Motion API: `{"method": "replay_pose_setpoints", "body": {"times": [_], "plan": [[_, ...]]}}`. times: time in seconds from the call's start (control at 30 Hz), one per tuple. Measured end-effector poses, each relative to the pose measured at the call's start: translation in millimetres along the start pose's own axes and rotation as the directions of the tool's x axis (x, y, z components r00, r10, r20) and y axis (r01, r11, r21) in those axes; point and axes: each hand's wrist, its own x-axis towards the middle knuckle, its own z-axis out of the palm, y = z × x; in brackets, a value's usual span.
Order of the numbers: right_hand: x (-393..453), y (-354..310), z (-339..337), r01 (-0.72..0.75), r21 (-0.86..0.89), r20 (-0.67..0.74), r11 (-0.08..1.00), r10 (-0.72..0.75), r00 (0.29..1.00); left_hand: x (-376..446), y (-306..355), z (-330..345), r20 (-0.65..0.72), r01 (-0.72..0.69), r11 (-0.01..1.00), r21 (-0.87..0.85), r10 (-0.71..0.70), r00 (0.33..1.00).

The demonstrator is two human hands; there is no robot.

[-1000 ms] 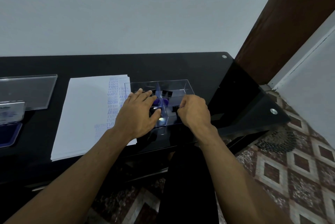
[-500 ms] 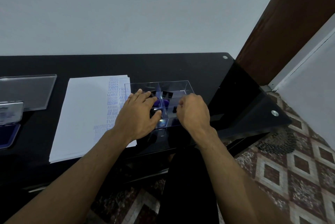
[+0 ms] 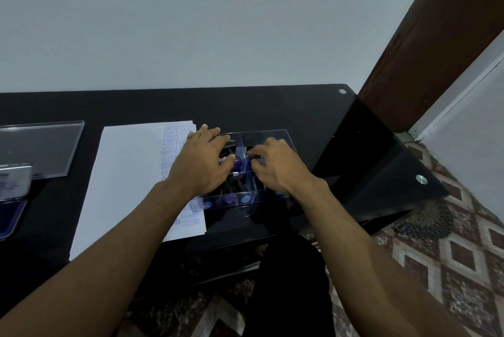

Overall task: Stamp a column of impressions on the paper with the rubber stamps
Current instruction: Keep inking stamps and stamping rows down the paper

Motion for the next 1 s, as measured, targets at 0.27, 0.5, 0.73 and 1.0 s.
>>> {"method": "replay_pose_setpoints", "body": {"times": [0.27, 0.5, 0.73, 1.0], "plan": [[13, -5, 0, -0.039, -0.009, 0.162, 0.999, 0.040, 0.986, -1, -3, 8, -0.048, -0.035, 0.999, 0.037, 0.037, 0.998], [19, -4, 1, -0.118, 0.142, 0.052, 0.983, 0.111, 0.992, -1, -4, 9, -0.057, -0.038, 0.998, 0.059, 0.041, 0.998], [15, 4, 4, -0.035, 0.204, -0.205, 0.978, 0.078, 0.976, -1, -3, 8, -0.052, -0.025, 0.997, 0.068, 0.028, 0.998], [5, -1, 6, -0.053, 0.258, -0.379, 0.965, 0.152, 0.913, -1, -2, 8, -0.042, -0.019, 0.997, 0.068, 0.022, 0.999]]}}
